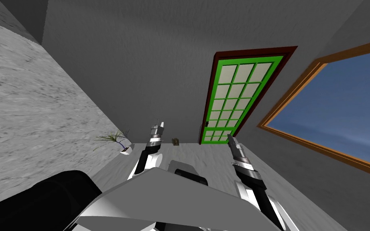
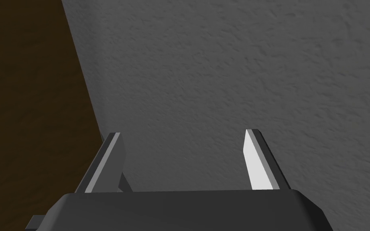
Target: Pull the door open
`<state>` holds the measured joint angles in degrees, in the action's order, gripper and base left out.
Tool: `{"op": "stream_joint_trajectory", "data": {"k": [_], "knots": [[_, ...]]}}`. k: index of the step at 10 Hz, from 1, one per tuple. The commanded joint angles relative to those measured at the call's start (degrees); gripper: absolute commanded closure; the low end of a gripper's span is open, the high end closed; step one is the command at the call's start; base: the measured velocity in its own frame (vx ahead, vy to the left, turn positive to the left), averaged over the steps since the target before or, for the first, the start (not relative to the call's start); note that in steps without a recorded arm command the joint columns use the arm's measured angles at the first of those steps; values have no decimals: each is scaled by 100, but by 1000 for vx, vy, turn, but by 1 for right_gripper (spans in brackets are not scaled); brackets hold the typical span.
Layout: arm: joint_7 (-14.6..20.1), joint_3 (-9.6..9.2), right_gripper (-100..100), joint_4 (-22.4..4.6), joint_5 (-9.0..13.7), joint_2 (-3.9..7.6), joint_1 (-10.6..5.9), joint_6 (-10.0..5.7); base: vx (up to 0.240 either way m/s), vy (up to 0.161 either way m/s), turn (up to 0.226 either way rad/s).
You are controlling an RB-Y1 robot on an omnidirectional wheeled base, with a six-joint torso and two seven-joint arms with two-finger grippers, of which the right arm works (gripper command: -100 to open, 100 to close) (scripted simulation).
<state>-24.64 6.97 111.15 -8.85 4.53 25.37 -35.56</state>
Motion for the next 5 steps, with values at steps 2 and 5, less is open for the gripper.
{"op": "stream_joint_trajectory", "data": {"k": [2,5], "knots": [[-197,92,-100,-314,-101,46,-48,-124,94,-21,40],[-436,177,-100,-669,-232,71,-78,-275,92,-30,39]]}}
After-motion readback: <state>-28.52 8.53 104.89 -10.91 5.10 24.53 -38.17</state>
